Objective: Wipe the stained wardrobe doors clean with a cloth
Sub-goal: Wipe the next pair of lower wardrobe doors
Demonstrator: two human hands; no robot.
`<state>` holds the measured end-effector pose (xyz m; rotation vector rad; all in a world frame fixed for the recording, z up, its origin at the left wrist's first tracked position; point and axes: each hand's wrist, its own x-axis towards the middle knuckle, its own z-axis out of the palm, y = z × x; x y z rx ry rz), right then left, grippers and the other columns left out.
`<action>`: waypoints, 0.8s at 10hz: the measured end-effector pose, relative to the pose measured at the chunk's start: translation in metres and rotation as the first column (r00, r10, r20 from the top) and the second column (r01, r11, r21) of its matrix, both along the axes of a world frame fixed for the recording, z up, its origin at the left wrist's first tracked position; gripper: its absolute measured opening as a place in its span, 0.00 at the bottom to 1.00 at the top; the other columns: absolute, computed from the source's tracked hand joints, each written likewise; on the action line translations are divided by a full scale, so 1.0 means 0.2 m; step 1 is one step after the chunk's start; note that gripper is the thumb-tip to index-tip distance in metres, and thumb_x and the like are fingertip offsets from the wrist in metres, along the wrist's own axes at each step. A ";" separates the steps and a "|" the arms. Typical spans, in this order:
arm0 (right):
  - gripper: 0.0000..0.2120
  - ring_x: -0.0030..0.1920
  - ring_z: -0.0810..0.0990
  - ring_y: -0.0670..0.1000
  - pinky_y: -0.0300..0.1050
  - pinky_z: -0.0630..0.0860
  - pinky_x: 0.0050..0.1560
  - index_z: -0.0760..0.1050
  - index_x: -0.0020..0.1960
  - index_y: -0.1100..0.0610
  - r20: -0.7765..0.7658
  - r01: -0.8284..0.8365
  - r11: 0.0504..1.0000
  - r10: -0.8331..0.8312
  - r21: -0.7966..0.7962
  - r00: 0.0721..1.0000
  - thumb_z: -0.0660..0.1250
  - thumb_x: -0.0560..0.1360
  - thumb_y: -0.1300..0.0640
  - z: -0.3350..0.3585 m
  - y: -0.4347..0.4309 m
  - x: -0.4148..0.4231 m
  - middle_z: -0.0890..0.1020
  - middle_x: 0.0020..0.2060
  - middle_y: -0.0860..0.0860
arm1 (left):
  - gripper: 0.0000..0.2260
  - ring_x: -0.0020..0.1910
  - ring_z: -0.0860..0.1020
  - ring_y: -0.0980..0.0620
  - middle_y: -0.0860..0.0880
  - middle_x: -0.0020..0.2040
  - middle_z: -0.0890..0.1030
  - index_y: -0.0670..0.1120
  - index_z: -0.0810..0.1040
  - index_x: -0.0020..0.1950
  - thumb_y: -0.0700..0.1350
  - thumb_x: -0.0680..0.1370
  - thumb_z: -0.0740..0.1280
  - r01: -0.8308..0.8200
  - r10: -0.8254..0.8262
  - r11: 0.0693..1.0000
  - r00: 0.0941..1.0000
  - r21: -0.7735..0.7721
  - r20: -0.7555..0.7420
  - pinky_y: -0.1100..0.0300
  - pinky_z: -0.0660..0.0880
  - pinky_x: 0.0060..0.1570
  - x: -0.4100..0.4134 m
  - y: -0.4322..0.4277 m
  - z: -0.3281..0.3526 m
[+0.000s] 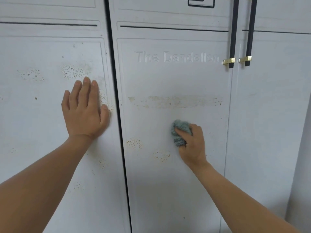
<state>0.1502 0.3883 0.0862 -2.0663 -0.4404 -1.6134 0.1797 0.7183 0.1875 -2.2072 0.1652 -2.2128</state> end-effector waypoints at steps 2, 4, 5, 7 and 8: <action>0.24 0.55 0.73 0.60 0.54 0.82 0.44 0.83 0.58 0.59 -0.041 -0.050 0.931 0.038 -0.362 0.998 0.74 0.63 0.71 0.04 -0.15 -0.01 0.73 0.56 0.55 | 0.30 0.82 0.60 0.42 0.43 0.82 0.64 0.45 0.63 0.83 0.53 0.81 0.56 0.011 -0.011 1.000 1.000 -0.001 -0.007 0.43 0.52 0.80 0.01 0.00 0.00; 0.22 0.55 0.72 0.58 0.43 0.68 0.53 0.79 0.65 0.57 -0.026 0.155 0.982 -0.153 0.106 0.988 0.62 0.73 0.61 0.47 -0.47 -0.07 0.75 0.57 0.63 | 0.29 0.81 0.62 0.41 0.43 0.81 0.66 0.44 0.64 0.82 0.52 0.81 0.55 0.018 -0.018 1.000 1.000 0.001 0.023 0.41 0.56 0.79 0.01 0.00 0.00; 0.22 0.60 0.71 0.62 0.48 0.71 0.60 0.75 0.70 0.56 -0.062 0.220 0.915 -0.211 0.338 0.975 0.62 0.76 0.60 0.57 -0.57 0.00 0.72 0.60 0.61 | 0.29 0.81 0.62 0.41 0.43 0.81 0.66 0.44 0.64 0.82 0.52 0.81 0.55 0.022 -0.022 1.000 0.999 0.004 0.024 0.41 0.56 0.78 0.01 0.00 0.00; 0.17 0.56 0.72 0.61 0.51 0.72 0.57 0.77 0.66 0.57 -0.014 0.122 0.940 -0.124 0.319 0.992 0.61 0.79 0.61 0.51 -0.30 0.11 0.75 0.56 0.60 | 0.29 0.80 0.63 0.40 0.42 0.80 0.67 0.43 0.65 0.81 0.52 0.81 0.56 0.010 -0.011 1.000 0.999 0.011 0.040 0.41 0.57 0.78 0.01 0.00 0.00; 0.17 0.52 0.72 0.60 0.47 0.69 0.53 0.79 0.62 0.60 -0.012 0.105 0.987 -0.105 0.119 0.994 0.62 0.75 0.65 0.37 -0.24 0.11 0.78 0.52 0.60 | 0.29 0.80 0.63 0.40 0.42 0.81 0.67 0.44 0.65 0.81 0.52 0.81 0.56 0.008 -0.008 1.000 0.999 0.015 0.036 0.41 0.56 0.78 0.02 0.00 0.00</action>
